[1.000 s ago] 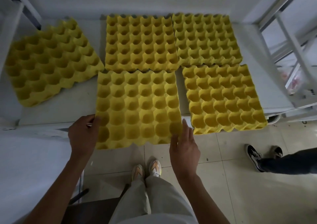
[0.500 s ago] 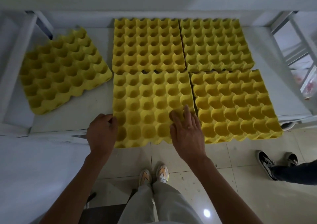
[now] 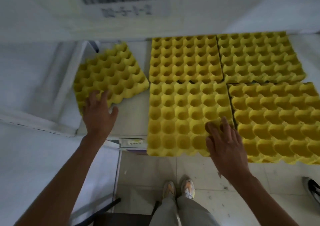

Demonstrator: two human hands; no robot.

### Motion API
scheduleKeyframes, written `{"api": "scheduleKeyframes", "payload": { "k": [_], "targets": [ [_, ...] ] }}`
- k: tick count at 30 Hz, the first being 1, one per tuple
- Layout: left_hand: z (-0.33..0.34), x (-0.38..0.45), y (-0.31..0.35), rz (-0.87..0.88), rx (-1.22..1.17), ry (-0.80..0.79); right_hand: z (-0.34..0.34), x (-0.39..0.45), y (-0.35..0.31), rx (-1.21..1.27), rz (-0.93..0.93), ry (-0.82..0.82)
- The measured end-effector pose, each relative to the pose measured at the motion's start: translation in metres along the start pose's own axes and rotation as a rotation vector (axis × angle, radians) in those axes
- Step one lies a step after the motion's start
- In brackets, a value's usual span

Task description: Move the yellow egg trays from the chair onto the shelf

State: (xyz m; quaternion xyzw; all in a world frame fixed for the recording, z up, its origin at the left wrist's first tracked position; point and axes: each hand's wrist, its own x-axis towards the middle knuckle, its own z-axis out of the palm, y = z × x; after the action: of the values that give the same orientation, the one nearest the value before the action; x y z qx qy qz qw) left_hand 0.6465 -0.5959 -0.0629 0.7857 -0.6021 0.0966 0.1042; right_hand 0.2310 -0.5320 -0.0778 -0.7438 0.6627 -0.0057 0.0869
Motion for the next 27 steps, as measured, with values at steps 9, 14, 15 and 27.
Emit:
{"api": "scheduleKeyframes", "payload": {
  "k": [9,14,15,27],
  "targets": [
    [0.032,0.047,-0.045,0.051,-0.004,-0.388,-0.003,-0.003,-0.004,-0.021,-0.003,0.022],
    [0.028,0.037,-0.070,0.128,-0.009,-0.403,0.000,-0.003,-0.004,-0.034,0.011,0.029],
    [0.027,0.036,-0.074,0.125,-0.018,-0.409,0.000,-0.003,-0.004,-0.035,0.011,0.027],
    [0.035,0.031,-0.078,0.313,-0.106,-0.379,0.010,0.000,-0.008,-0.080,0.022,0.066]
  ]
}}
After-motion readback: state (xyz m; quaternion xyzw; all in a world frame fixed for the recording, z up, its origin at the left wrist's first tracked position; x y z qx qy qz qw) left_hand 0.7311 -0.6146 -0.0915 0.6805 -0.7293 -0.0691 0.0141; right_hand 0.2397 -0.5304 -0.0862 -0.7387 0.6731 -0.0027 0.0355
